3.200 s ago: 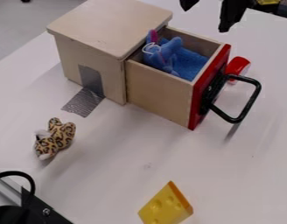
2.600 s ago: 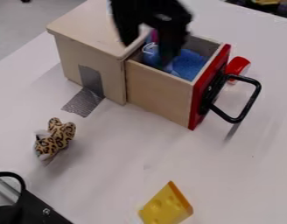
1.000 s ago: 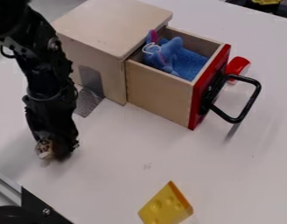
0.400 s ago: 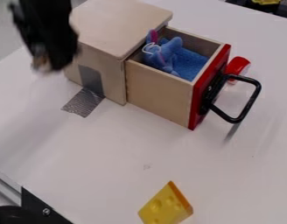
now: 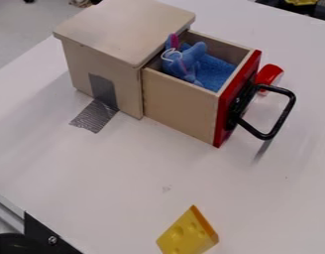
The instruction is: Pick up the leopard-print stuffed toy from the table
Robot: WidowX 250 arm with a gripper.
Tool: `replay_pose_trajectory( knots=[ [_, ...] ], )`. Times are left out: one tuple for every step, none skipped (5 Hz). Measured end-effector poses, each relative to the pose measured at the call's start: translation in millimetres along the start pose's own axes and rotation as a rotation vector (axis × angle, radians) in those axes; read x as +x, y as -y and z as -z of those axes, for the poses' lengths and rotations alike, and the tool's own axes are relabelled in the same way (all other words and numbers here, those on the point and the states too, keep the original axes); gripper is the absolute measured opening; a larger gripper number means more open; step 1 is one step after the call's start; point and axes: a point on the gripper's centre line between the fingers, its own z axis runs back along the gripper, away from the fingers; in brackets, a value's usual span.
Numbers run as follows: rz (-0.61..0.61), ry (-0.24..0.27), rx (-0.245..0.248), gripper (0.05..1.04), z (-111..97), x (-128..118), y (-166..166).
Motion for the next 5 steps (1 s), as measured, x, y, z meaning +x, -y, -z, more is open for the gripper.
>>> replay_pose_trajectory(
  knots=[
    [0.002, -0.062, -0.005, 0.499, 29.0, 2.0, -8.1],
    [-0.017, -0.102, -0.037, 0.587, 49.8, -3.7, -11.5],
    [-0.025, -0.113, -0.065, 0.895, 51.3, -4.9, -8.1],
    [-0.021, -0.075, -0.087, 1.007, 28.8, 7.6, -8.7],
    [0.033, 0.011, -0.122, 0.999, -17.6, 11.8, -2.6]
  ],
)
